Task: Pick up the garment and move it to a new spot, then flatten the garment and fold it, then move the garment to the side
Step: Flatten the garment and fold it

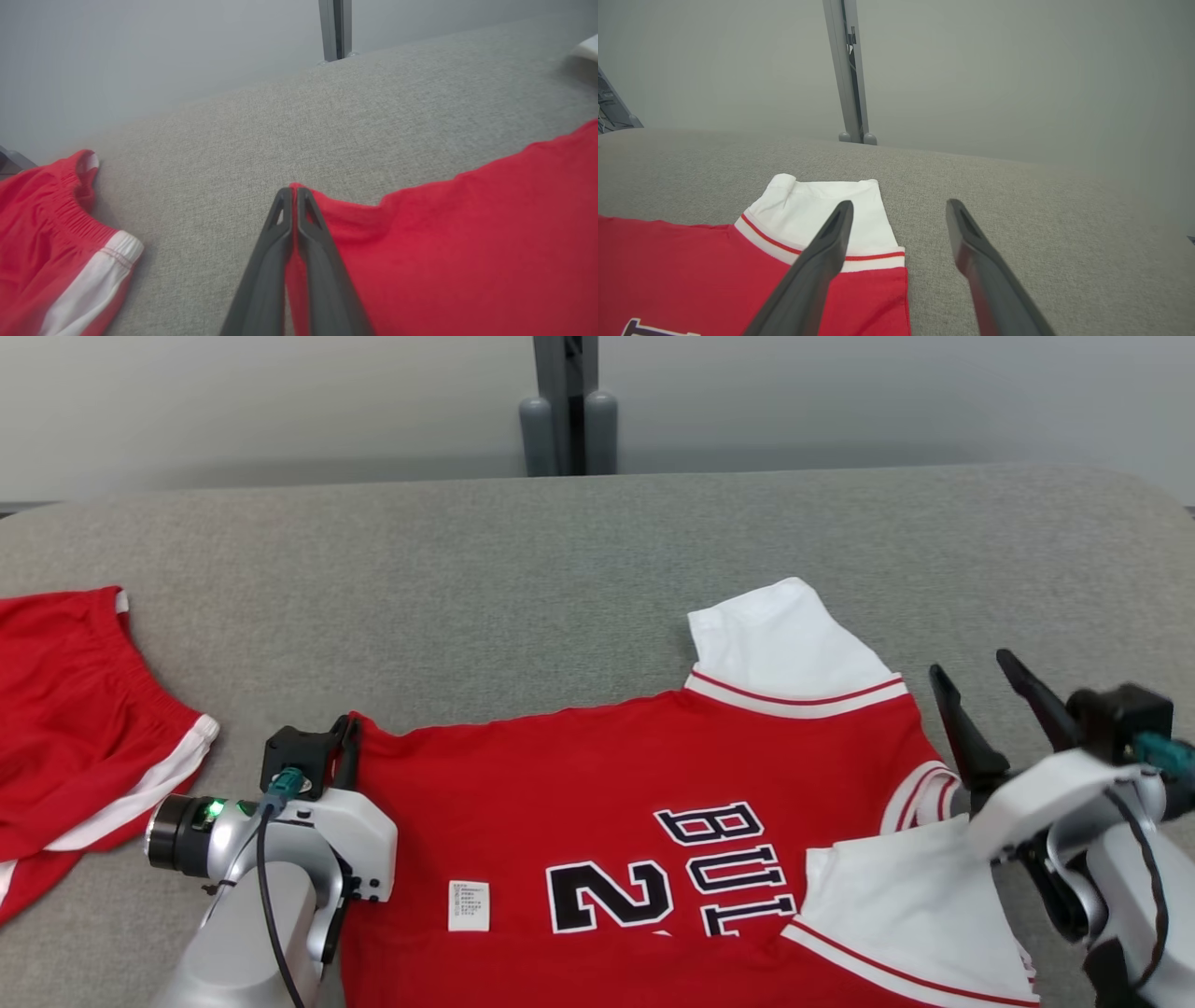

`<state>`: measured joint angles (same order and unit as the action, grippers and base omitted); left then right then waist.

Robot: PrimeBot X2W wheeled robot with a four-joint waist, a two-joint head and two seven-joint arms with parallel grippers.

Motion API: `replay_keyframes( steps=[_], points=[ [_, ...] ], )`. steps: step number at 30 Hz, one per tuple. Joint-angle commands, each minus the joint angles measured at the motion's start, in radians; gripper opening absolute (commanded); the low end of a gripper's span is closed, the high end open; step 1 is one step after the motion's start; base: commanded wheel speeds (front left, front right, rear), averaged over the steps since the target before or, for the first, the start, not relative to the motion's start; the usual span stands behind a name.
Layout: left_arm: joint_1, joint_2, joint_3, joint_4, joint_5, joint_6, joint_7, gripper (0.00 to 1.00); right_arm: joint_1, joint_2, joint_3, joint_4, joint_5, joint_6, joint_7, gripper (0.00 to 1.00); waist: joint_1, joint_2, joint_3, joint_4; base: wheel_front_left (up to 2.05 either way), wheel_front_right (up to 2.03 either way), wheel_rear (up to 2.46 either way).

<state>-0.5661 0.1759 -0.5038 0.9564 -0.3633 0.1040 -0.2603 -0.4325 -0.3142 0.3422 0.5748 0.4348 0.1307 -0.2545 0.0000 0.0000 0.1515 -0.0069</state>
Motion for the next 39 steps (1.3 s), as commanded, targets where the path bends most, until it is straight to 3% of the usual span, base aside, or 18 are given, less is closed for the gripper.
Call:
replay_keyframes(
  steps=[1,18,24,39],
  points=[
    [0.014,0.0,0.002,-0.026,0.012,0.008,-0.004,0.0,-0.059,-0.012,0.024,0.04,0.023,0.0,0.022,1.0,0.0,0.0,0.02,0.026,0.0,0.0,0.0],
    [-0.045,-0.075,-0.007,-0.121,0.049,-0.002,-0.004,0.0,-0.463,-0.094,0.242,0.342,0.233,0.0,0.216,1.0,0.0,0.0,0.17,0.191,0.0,0.0,0.0],
    [-0.071,-0.093,-0.013,-0.129,0.063,-0.011,-0.004,0.0,-0.534,-0.101,0.303,0.415,0.33,0.0,0.286,1.0,0.0,0.0,0.204,0.227,0.0,0.0,0.0],
    [-0.096,-0.116,-0.018,-0.143,0.081,-0.019,-0.004,0.0,-0.611,-0.123,0.44,0.512,0.442,0.0,0.345,1.0,0.0,0.0,0.243,0.257,0.0,0.0,0.0]
  ],
)
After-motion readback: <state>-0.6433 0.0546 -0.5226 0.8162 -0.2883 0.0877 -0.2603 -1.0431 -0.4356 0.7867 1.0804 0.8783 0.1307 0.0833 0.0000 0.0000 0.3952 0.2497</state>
